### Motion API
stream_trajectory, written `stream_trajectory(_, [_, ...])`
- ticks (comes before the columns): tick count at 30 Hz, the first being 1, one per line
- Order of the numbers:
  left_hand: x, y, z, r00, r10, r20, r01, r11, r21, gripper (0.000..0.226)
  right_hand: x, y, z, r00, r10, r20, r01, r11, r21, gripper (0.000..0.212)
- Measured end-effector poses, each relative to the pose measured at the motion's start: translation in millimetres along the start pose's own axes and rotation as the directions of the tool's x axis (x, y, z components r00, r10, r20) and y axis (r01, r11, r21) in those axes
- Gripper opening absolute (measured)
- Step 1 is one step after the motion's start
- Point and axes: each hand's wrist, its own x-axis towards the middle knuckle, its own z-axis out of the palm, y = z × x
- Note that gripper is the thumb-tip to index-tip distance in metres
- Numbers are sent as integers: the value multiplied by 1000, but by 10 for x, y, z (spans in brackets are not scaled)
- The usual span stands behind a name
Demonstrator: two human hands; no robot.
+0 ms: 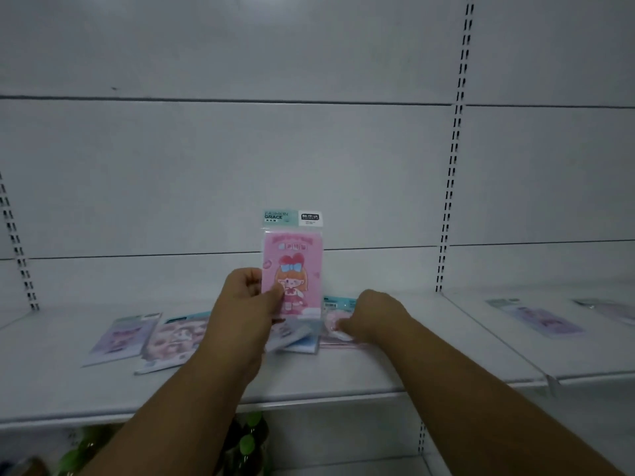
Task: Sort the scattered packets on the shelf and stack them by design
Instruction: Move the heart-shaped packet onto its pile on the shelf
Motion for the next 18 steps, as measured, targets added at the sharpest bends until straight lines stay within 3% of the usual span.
stream_trajectory(3, [-50,-54,-116,1000,-6,21,6,1000,27,7,-68,-65,13,993,82,-82,-63,975,211,60])
stream_trajectory(5, [-66,-86,-154,1000,-17,23,16,1000,23,7,-96,-67,2,983,94,-159,-17,903,430,52])
stream_trajectory(8, [-76,-88,-128,1000,-16,10,16,1000,-2,7,-205,-26,-83,965,102,-241,94,724,684,69])
stream_trajectory(10, [-86,-69,-46,1000,-5,11,5,1000,-16,11,-310,43,-193,938,118,-326,174,653,738,62])
stream_trajectory(13, [-96,-61,182,1000,15,23,-14,1000,-27,15,-446,232,-464,902,136,-410,268,570,777,21])
stream_trajectory(18, [-135,-93,851,996,0,94,0,1000,6,16,-620,857,-967,900,175,-399,295,428,854,13])
